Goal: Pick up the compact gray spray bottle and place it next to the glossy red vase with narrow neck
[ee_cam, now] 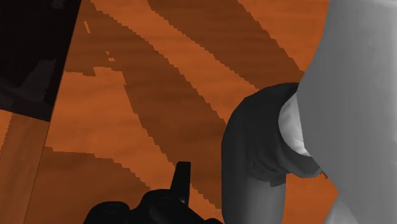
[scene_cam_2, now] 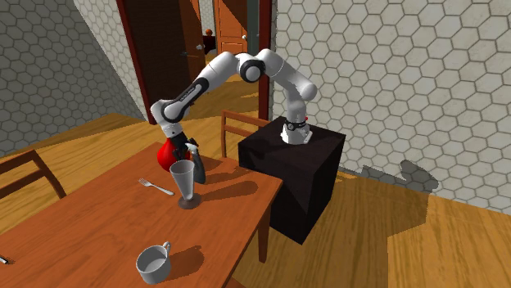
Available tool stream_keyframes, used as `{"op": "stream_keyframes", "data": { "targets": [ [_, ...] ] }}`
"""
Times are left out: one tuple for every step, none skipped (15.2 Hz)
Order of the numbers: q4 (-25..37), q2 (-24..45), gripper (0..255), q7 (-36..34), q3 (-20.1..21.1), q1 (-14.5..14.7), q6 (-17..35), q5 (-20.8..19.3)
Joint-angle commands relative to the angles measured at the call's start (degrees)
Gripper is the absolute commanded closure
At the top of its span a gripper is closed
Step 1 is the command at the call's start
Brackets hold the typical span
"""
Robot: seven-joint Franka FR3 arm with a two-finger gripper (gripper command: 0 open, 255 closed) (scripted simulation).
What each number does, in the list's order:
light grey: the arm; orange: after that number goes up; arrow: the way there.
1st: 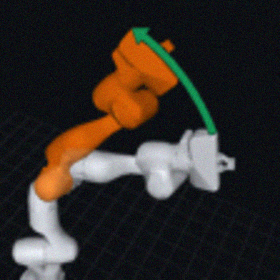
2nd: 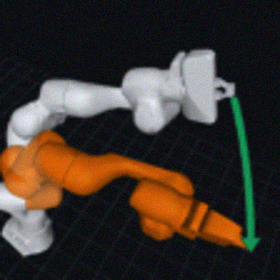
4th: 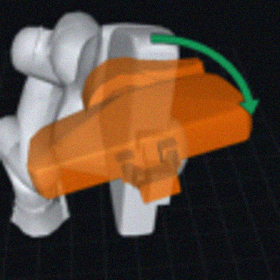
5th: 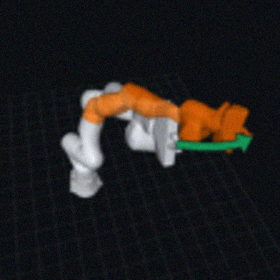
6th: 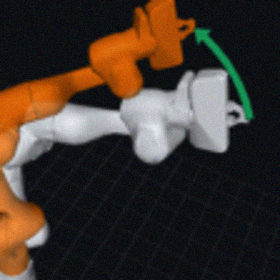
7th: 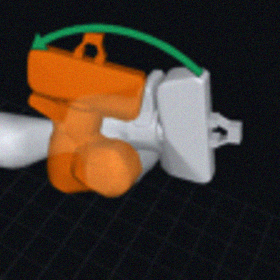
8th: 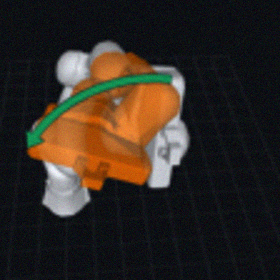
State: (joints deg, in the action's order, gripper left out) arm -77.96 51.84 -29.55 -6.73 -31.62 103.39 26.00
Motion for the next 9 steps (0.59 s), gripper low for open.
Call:
{"op": "stream_keyframes", "data": {
  "targets": [
    [2.4,-0.4,0,-0.6,-0.3,-0.6,-2.8,-0.5],
    [3.8,-0.4,0,-0.8,-0.4,-0.9,-4.2,-0.7],
    [3.8,-0.4,0,-0.8,-0.4,-0.9,-4.2,-0.7],
    [3.8,-0.4,0,-0.8,-0.4,-0.9,-4.2,-0.7],
    [3.8,-0.4,0,-0.8,-0.4,-0.9,-4.2,-0.7],
    [3.8,-0.4,0,-0.8,-0.4,-0.9,-4.2,-0.7],
    [3.8,-0.4,0,-0.8,-0.4,-0.9,-4.2,-0.7],
    [3.8,-0.4,0,-0.8,-0.4,-0.9,-4.2,-0.7],
    [3.8,-0.4,0,-0.8,-0.4,-0.9,-4.2,-0.7]
  ]
}}
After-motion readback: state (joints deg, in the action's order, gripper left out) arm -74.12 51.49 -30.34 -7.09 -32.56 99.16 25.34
